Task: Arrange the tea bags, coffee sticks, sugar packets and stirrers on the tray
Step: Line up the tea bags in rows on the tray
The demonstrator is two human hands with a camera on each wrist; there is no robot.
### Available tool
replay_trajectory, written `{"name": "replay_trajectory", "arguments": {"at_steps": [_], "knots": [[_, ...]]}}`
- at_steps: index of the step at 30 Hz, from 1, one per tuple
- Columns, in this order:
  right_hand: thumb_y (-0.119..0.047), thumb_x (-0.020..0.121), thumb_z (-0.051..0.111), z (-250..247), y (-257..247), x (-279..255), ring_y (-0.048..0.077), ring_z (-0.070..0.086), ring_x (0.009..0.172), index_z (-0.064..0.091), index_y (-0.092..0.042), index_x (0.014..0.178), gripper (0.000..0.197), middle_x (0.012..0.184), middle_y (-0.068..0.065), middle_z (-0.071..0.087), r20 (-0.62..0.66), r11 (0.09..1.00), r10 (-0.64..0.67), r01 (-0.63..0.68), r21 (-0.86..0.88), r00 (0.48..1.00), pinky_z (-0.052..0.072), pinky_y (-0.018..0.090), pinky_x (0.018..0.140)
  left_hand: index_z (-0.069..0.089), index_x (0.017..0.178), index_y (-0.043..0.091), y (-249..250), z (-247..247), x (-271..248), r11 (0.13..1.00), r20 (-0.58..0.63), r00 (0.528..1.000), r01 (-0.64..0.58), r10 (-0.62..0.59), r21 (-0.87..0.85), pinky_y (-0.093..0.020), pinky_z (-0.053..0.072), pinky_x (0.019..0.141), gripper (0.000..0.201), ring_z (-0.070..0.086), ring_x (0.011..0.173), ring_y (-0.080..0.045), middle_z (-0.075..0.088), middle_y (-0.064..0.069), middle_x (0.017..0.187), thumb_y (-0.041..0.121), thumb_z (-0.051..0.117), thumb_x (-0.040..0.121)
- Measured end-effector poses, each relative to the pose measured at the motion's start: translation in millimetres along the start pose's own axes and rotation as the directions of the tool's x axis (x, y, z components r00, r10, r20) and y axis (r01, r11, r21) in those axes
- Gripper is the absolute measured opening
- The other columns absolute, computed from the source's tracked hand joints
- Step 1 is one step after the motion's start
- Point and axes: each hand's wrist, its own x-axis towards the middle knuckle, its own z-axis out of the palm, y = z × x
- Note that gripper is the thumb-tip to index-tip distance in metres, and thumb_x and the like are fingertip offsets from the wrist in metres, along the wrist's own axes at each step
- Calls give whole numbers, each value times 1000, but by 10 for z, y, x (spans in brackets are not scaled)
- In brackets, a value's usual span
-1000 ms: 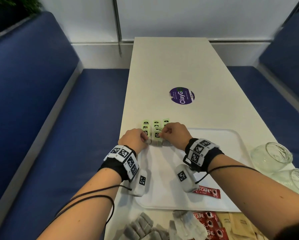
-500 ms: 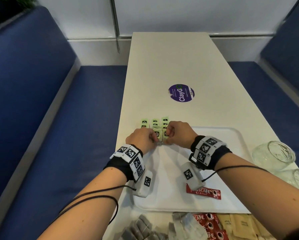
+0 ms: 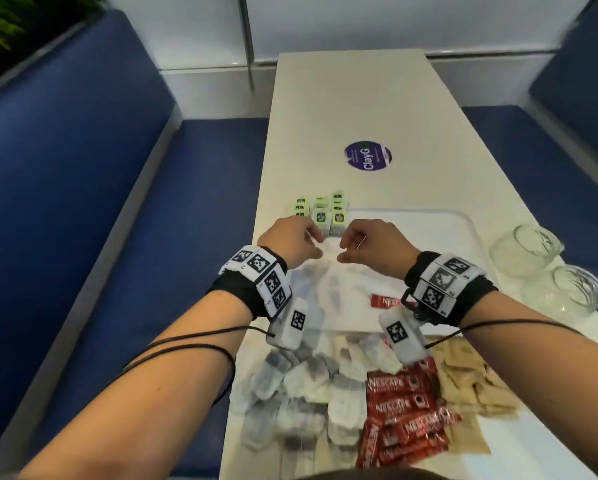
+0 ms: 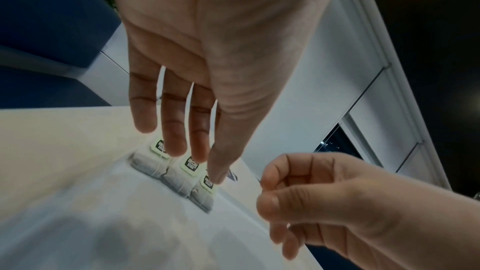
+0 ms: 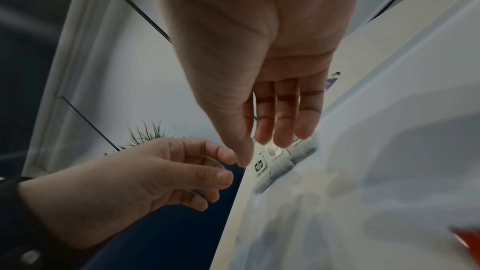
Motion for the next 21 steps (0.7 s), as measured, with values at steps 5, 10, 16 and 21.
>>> {"name": "replay_trajectory", "arguments": {"at_steps": [5, 10, 16, 21], "knots": [[-22, 75, 82, 280, -3, -644, 2, 55, 63, 67, -19, 84, 17, 76, -8, 65, 85, 999, 28, -32, 42, 996, 39, 6, 53, 68, 95, 28, -183, 92, -606, 1000, 56, 998, 26, -26, 9, -28, 46, 74, 21, 61, 88, -11, 66, 11, 85, 24, 79, 78], [-20, 77, 79, 513, 33, -1016, 1, 57, 60, 67, -17, 85, 15, 79, -6, 66, 100, 996, 26, -34, 79, 995, 42, 10, 54, 63, 114, 24, -440, 174, -1119, 991, 278, 953, 93, -117, 100, -21, 42, 67, 41, 61, 95, -14, 65, 5, 105, 24, 81, 78], [-20, 78, 78, 621, 68, -1235, 5, 59, 69, 68, -17, 81, 11, 80, -3, 69, 68, 995, 20, -27, 98, 997, 45, 20, 62, 56, 126, 22, -608, 360, -1399, 989, 293, 945, 143, -148, 39, -14, 41, 63, 55, 60, 89, -11, 66, 2, 106, 12, 80, 77], [-20, 79, 77, 557, 91, -1344, 7, 59, 73, 68, -16, 83, 10, 83, -3, 68, 33, 995, 26, -29, 96, 999, 49, 28, 70, 65, 102, 16, -577, 467, -1421, 981, 174, 965, 193, -196, 35, -17, 39, 58, 26, 57, 77, -10, 59, 7, 82, 20, 78, 80]]}}
